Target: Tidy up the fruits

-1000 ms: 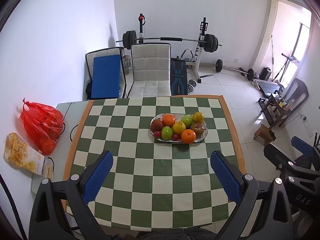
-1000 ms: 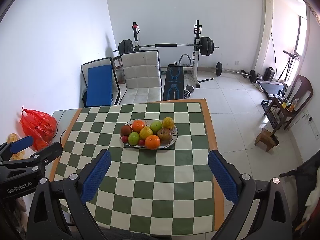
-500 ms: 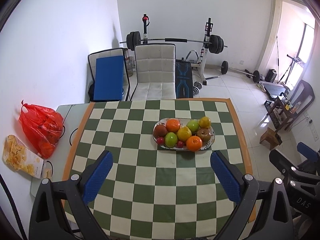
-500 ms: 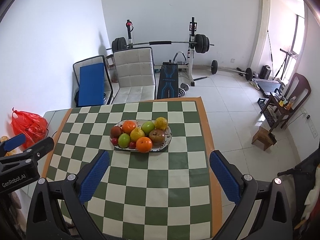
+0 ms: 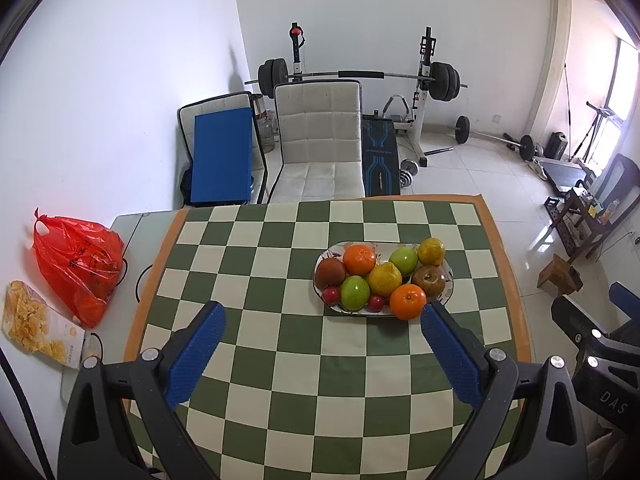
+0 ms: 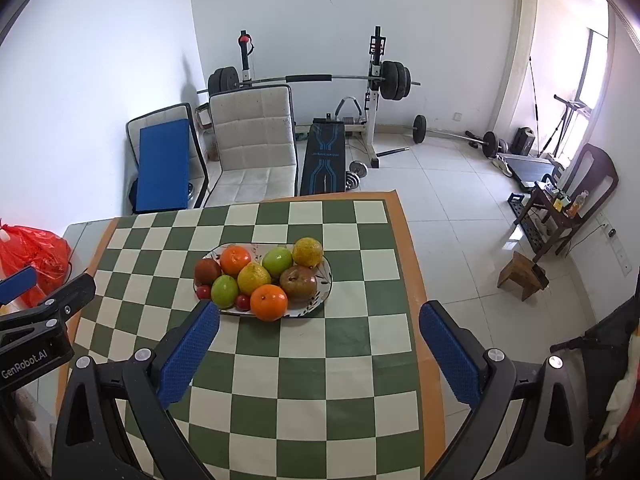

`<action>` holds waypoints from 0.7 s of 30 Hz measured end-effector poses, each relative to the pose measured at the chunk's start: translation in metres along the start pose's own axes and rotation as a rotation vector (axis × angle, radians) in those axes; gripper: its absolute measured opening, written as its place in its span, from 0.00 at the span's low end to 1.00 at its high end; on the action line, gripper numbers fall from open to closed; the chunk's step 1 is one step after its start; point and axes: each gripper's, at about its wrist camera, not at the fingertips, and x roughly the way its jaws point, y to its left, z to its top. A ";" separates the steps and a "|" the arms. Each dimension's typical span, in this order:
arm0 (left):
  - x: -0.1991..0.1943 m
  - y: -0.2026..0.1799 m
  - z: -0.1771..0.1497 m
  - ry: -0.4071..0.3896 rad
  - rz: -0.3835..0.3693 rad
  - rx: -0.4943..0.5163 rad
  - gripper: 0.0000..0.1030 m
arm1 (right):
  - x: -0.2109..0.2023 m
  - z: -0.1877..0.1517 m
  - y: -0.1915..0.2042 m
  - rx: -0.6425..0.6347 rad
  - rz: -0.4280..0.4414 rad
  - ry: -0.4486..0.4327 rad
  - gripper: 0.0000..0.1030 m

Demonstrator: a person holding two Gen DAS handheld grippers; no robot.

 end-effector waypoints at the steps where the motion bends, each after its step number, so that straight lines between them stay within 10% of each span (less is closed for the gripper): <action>1: 0.003 -0.001 0.000 0.005 0.000 0.001 0.97 | 0.004 0.000 0.000 -0.001 -0.003 0.001 0.99; 21: 0.021 -0.002 -0.001 0.015 -0.005 0.001 1.00 | 0.021 -0.001 0.002 -0.002 -0.013 0.022 0.99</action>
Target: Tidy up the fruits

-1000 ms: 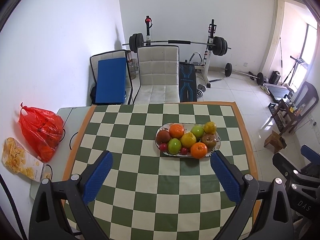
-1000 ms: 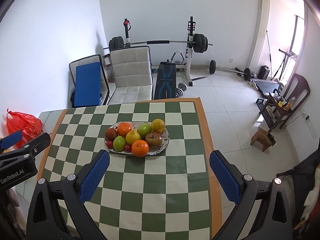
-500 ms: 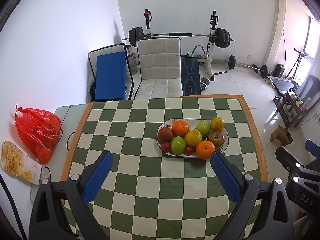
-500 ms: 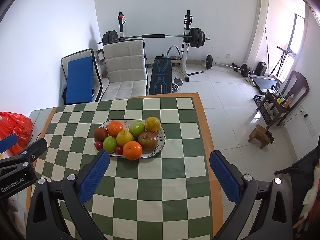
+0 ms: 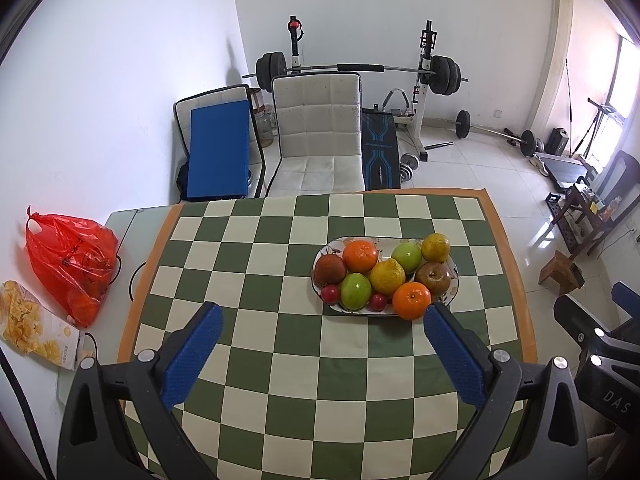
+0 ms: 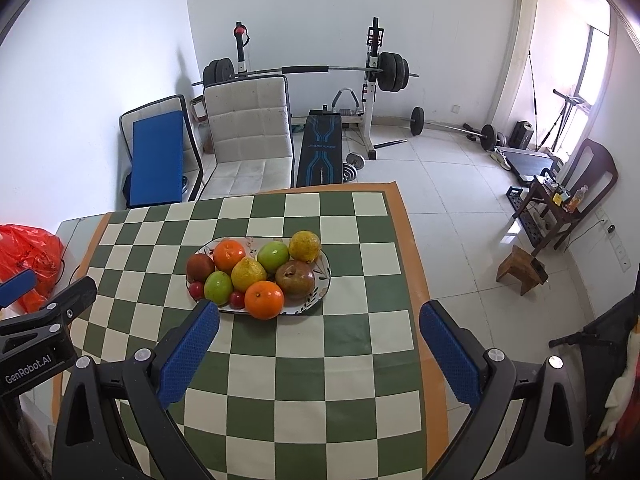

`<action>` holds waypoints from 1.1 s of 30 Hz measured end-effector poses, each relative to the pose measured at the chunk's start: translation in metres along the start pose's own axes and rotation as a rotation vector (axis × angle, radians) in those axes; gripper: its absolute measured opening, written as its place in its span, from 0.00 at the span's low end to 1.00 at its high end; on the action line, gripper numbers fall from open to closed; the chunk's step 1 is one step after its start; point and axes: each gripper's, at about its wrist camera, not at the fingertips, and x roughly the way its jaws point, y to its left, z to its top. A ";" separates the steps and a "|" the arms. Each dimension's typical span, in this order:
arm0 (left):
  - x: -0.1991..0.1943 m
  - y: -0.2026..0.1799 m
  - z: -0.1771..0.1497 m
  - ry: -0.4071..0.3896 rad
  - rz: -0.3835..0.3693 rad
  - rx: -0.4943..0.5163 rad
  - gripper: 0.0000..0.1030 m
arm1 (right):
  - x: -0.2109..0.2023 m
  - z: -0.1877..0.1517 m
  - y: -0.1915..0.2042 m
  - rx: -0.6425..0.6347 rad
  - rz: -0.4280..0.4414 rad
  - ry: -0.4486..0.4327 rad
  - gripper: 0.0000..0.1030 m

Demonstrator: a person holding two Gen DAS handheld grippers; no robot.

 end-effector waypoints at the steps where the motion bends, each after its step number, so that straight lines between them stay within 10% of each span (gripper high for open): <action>1: 0.001 0.000 0.000 0.000 -0.001 -0.002 1.00 | 0.001 0.000 0.000 0.000 -0.002 0.001 0.99; 33: 0.003 0.001 -0.002 0.001 -0.009 0.004 1.00 | 0.000 0.002 -0.005 0.001 -0.005 0.011 1.00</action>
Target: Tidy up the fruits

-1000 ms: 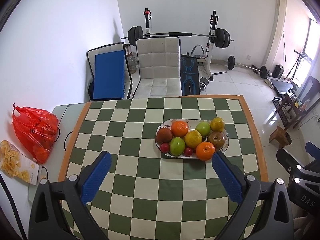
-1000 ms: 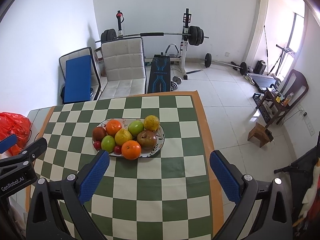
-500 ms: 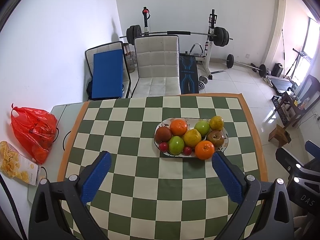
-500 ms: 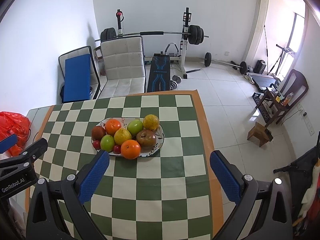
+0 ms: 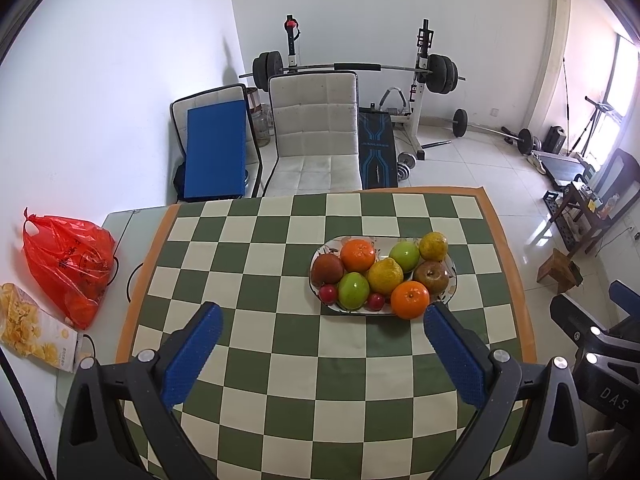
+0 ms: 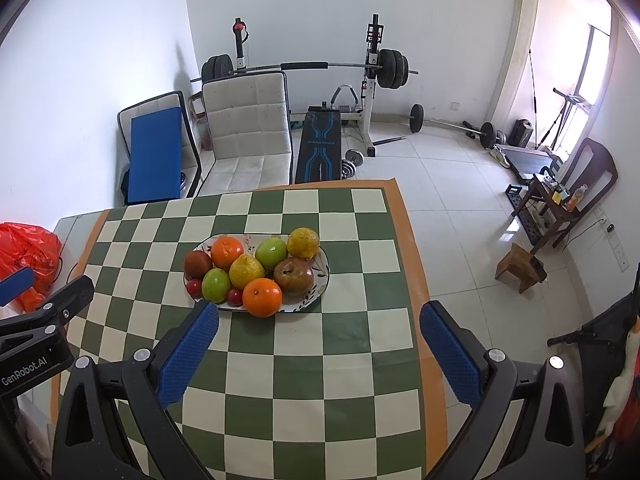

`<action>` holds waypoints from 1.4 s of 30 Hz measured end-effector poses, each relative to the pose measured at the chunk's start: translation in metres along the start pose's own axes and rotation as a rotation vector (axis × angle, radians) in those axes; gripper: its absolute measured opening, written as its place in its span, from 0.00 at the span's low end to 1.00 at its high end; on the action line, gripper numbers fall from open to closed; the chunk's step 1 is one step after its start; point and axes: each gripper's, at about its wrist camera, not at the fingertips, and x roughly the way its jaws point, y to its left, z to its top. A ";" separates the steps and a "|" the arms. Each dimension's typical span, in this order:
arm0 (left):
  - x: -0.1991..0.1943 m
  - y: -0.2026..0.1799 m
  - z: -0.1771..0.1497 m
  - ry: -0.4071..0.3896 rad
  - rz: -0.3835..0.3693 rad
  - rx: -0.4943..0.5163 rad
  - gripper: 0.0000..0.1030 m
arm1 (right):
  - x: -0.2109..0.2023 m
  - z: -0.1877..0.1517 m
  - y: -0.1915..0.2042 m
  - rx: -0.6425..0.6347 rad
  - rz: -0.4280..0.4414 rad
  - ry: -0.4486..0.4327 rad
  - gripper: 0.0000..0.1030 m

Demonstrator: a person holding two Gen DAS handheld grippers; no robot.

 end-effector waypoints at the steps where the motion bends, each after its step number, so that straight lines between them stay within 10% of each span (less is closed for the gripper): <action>1: 0.000 0.000 0.000 -0.001 0.000 -0.001 1.00 | 0.000 0.000 -0.001 0.001 0.001 0.000 1.00; 42: -0.010 -0.008 -0.007 -0.007 -0.014 -0.001 1.00 | -0.007 -0.006 0.002 0.004 0.009 -0.008 1.00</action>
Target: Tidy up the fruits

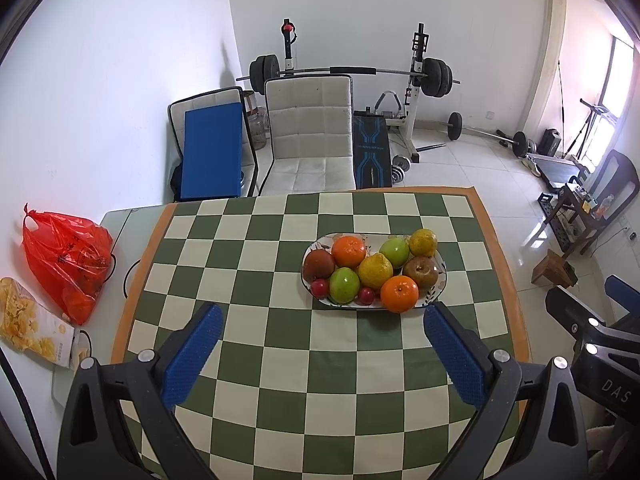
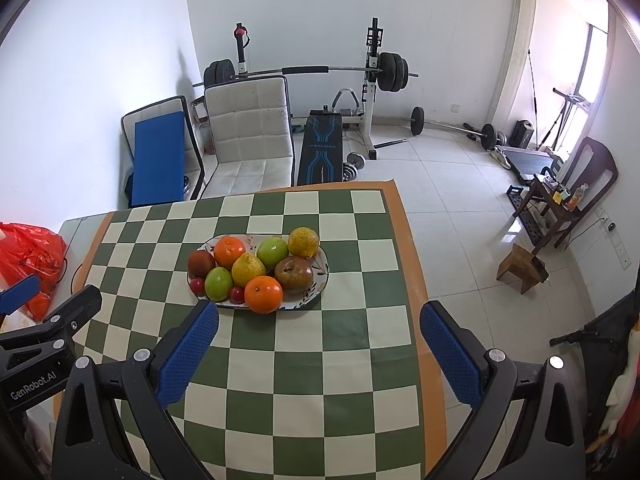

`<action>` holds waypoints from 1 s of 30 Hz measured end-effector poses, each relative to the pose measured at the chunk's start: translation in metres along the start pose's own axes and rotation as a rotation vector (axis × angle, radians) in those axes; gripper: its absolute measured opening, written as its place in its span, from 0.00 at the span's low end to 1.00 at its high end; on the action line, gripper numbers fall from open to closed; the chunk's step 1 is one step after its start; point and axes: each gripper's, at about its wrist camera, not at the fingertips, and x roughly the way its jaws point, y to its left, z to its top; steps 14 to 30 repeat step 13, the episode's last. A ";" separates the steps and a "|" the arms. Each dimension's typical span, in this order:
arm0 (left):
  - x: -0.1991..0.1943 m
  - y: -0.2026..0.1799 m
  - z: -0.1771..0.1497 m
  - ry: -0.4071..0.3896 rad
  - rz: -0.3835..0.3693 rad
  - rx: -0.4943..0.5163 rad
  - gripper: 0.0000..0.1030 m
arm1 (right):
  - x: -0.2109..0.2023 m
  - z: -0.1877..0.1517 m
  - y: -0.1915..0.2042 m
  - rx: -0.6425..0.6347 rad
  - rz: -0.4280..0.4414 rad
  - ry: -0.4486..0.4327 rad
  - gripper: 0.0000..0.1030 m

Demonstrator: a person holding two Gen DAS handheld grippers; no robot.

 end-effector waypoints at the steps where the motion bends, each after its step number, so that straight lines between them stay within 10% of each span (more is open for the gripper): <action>1: 0.000 0.001 0.000 0.000 0.001 0.000 1.00 | 0.000 0.000 0.000 0.001 0.000 0.001 1.00; 30: -0.005 -0.003 0.000 -0.007 -0.004 -0.005 1.00 | -0.003 0.000 0.000 0.003 0.005 0.001 1.00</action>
